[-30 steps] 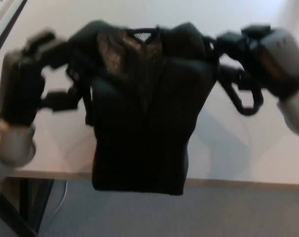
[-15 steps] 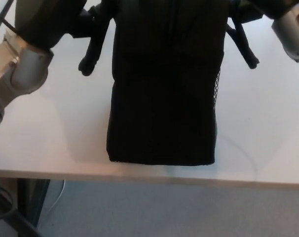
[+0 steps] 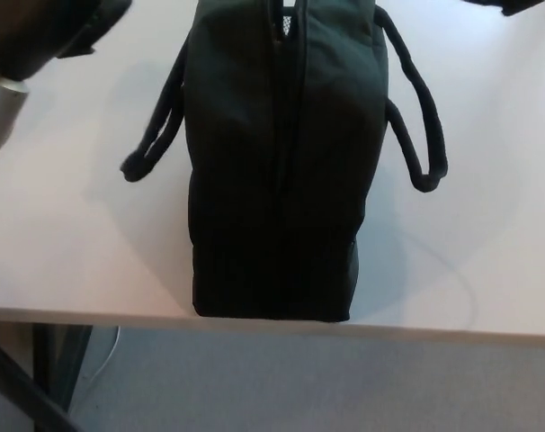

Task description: A lunch bag is kept on the middle of the desk and the robot uses both its hands to grab the opening of the bag from the left and right and moves its hands away from each other to spread the bag open

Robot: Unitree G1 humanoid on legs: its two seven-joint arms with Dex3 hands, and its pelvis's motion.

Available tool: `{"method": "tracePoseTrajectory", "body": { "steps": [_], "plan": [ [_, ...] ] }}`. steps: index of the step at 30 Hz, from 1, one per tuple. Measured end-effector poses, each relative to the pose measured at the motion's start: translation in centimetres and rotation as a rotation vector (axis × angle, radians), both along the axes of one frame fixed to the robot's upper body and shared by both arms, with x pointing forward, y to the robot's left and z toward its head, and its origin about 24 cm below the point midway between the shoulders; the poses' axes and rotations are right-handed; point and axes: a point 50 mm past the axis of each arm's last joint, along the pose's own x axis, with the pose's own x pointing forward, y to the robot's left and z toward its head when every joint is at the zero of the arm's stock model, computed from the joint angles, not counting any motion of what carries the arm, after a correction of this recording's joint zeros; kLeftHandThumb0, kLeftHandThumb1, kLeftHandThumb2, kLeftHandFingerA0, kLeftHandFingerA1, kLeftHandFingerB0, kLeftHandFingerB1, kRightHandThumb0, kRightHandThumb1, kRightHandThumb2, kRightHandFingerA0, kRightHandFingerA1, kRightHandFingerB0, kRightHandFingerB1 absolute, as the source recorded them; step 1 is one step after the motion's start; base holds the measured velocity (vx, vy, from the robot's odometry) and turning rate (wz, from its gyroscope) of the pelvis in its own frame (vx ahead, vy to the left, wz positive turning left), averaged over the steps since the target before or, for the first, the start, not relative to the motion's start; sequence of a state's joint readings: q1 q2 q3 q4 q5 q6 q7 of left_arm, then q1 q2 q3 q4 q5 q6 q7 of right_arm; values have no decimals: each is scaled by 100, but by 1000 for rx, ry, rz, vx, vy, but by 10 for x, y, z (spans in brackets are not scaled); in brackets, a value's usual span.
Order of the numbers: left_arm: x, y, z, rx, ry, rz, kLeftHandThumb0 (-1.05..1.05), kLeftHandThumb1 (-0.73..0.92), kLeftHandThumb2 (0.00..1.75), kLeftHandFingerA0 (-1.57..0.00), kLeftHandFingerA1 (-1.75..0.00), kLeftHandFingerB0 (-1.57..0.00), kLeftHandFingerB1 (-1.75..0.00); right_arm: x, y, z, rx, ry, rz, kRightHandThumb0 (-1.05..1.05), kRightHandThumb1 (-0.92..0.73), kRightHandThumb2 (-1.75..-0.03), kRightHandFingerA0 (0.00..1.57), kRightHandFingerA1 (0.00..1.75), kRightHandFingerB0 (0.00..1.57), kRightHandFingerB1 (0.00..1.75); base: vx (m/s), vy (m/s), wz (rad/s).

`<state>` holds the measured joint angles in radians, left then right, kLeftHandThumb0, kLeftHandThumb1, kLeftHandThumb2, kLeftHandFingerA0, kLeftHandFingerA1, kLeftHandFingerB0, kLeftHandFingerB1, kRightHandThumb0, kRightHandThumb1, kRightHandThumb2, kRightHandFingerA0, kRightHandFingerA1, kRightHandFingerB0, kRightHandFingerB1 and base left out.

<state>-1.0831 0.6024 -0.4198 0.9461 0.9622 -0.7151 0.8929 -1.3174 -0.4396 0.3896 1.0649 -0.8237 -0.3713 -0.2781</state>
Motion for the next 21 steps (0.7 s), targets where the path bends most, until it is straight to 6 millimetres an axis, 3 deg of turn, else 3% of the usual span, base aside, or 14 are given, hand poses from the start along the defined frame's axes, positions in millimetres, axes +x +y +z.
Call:
{"method": "tracePoseTrajectory", "body": {
  "steps": [1,5,6,7,8,10,14,15,16,19,20,21],
  "plan": [
    [0,0,0,1,-2,3,4,35,86,-17,-51,-9,-47,0,0,0,2,2,-2,-34,-27,-87,0,48,0,48,0,0,0],
    [0,5,1,10,-23,31,2,37,87,-17,-50,-8,-47,1,-4,0,14,28,-27,-35,-27,-88,0,48,0,48,0,0,0],
    [0,6,1,12,-26,36,-1,39,88,-15,-50,-3,-45,1,-5,1,14,29,-31,-71,-46,-78,11,41,5,29,0,0,0],
    [0,7,2,14,-28,42,-4,39,87,-15,-50,-3,-45,1,-6,1,16,30,-35,-73,-48,-79,9,40,6,29,0,0,0],
    [-1,8,3,17,-31,46,-7,53,56,-31,-32,-21,-30,1,-8,2,18,29,-37,-36,-32,-92,0,48,0,48,0,0,0],
    [-2,12,5,19,-37,59,-16,45,54,-33,-35,-20,-29,-2,-14,6,25,18,-41,-35,-32,-91,0,47,0,47,0,0,0],
    [-10,31,2,11,-39,99,-17,48,55,-30,-34,-17,-29,-16,-31,7,40,-27,-20,-34,-34,-92,0,47,0,48,0,0,0],
    [-12,35,1,10,-38,108,-17,50,55,-30,-33,-22,-29,-19,-33,6,41,-35,-14,-60,-59,-58,24,31,14,25,0,0,0],
    [-14,38,0,7,-38,112,-18,54,56,-27,-32,-21,-28,-22,-35,5,40,-42,-9,-62,-50,-76,22,41,12,36,0,0,0],
    [-20,47,-6,-15,-28,123,-16,58,58,-26,-34,-17,-28,-33,-43,-4,49,-60,8,-63,-57,-81,21,42,10,37,0,0,0],
    [-22,51,-10,-24,-21,125,-16,58,58,-26,-34,-17,-28,-38,-46,-9,54,-64,14,-63,-57,-81,21,42,10,37,0,0,0],
    [-24,53,-12,-30,-17,124,-19,63,59,-22,-35,-13,-27,-41,-49,-12,59,-67,16,-58,-74,-62,22,30,11,25,0,0,0]
  ]
}}
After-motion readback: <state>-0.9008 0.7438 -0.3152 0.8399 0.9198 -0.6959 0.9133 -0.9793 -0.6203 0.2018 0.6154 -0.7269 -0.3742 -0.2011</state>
